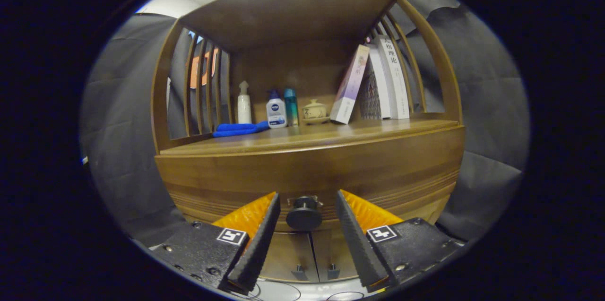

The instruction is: Pull open the drawer, take out the items inside it, and place them on the countertop above the cabinet.

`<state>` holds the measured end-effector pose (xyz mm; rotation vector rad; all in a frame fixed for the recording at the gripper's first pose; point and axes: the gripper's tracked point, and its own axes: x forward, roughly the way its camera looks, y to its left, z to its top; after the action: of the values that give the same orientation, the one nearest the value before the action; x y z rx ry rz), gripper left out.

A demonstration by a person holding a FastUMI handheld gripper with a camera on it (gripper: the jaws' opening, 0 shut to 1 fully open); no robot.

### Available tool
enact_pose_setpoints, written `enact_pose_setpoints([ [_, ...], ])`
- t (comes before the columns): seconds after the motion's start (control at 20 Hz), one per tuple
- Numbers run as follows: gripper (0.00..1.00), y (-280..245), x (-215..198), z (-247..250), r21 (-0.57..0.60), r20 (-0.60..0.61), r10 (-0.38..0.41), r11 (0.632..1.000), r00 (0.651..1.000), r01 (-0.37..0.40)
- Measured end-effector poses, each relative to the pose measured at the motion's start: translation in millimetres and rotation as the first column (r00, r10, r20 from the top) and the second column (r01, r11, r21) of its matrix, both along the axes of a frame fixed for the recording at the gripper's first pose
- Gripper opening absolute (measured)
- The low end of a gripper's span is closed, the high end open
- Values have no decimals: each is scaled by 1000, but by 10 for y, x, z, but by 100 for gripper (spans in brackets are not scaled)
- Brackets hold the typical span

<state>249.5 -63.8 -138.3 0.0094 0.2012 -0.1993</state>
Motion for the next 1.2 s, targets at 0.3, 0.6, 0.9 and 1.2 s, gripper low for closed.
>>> enact_pose_setpoints([
  [0.3,54,-10,198,-157,-6,-12,-57,998,998,57],
  [0.6,42,-48,208,-168,2,-28,-83,997,996,83],
  [0.9,36,-8,-34,-151,2,-27,-74,997,997,74],
  [1.2,36,76,-399,-136,2,-31,-62,998,998,62],
])
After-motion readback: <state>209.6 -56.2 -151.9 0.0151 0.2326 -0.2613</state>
